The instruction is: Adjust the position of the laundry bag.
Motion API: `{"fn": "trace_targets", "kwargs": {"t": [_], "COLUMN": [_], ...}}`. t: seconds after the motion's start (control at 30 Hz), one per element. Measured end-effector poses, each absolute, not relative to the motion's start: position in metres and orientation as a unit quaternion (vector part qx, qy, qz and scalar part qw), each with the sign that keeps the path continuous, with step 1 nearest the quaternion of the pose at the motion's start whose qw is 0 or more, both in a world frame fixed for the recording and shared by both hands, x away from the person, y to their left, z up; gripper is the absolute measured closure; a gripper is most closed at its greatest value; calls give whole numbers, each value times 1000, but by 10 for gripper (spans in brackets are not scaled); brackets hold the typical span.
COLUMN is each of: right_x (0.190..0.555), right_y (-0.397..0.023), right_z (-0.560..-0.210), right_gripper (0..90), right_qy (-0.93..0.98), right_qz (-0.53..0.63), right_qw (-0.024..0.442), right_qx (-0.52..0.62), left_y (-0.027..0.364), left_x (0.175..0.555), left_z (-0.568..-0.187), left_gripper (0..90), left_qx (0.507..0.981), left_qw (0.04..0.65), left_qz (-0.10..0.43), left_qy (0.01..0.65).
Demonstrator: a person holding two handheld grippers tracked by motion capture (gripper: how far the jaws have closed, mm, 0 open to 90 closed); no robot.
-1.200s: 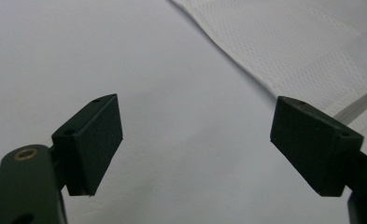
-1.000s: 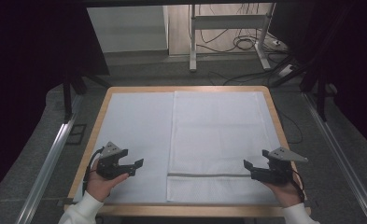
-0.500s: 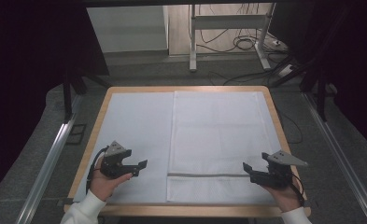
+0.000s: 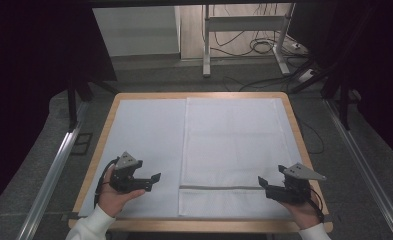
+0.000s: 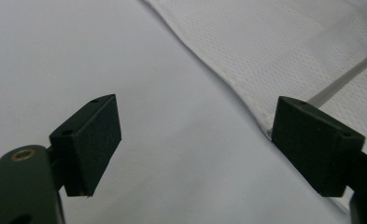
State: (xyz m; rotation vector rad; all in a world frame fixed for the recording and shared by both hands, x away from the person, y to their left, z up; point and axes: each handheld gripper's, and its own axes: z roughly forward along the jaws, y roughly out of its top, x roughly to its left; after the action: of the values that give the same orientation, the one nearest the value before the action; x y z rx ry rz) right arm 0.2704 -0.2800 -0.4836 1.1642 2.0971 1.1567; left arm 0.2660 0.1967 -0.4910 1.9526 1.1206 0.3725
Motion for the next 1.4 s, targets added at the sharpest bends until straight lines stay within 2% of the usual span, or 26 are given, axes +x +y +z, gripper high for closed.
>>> {"fn": "trace_targets", "kwargs": {"t": [0.53, 0.8, 1.4], "right_x": [268, 266, 262], "right_y": [-280, -283, -287], "right_z": [-485, -484, -483], "right_gripper": [156, 156, 159], "right_qy": [767, 766, 757], "right_qz": [412, 407, 405], "right_qw": [245, 256, 277], "right_qx": [427, 428, 431], "left_y": [169, 153, 121], "left_x": [276, 287, 309], "left_z": [-491, -495, -510], "left_gripper": [221, 280, 351], "left_qx": [788, 793, 794], "left_qw": [404, 392, 376], "left_qz": [107, 88, 22], "left_qy": [452, 459, 477]}}
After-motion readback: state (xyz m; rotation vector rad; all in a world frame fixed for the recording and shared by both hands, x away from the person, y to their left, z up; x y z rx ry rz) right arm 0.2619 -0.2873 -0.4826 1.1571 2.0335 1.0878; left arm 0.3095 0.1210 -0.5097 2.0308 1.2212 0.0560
